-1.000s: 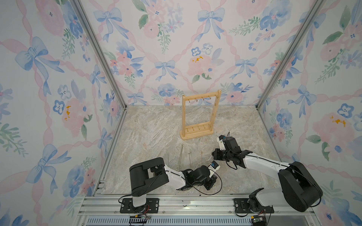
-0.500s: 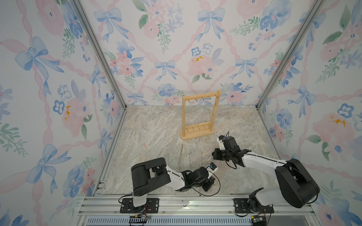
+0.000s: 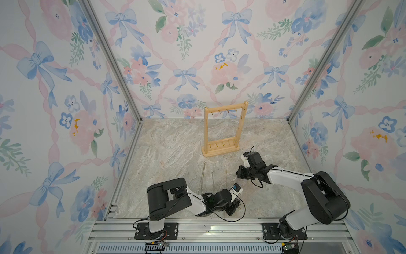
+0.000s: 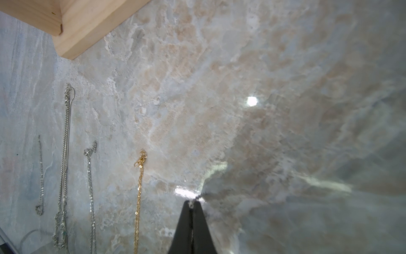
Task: Take the necklace off the jewelry display stand
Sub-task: Place the necklace at the center of the board.
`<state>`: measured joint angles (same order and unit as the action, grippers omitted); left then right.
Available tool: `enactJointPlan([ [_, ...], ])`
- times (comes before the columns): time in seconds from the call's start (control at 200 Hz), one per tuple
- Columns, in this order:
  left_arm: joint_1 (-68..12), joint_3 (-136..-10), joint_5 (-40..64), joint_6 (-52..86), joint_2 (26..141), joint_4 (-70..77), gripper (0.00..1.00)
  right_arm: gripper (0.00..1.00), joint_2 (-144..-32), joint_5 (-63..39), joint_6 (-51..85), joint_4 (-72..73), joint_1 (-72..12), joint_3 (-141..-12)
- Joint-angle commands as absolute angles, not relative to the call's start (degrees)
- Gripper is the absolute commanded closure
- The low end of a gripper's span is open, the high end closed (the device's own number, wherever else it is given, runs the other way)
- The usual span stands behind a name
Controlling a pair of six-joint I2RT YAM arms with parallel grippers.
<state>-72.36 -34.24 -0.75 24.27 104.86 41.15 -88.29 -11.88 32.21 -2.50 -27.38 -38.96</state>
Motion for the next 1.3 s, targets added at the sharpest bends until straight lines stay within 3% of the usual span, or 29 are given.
enactJointPlan([
  [0.0,-73.25,-31.74,-0.61,25.05,106.70,35.19,1.00,0.97,-89.85,-11.25,32.70,-2.89,-26.90,-41.21],
  [0.745,-73.92,-30.19,-1.58,25.67,106.00,35.19,1.00,0.81,-94.48,-10.20,33.14,-6.10,-26.38,-44.55],
  [1.295,-73.94,-30.40,-1.73,25.71,105.12,35.16,1.00,0.75,-97.37,-10.51,33.99,-6.52,-24.58,-46.48],
])
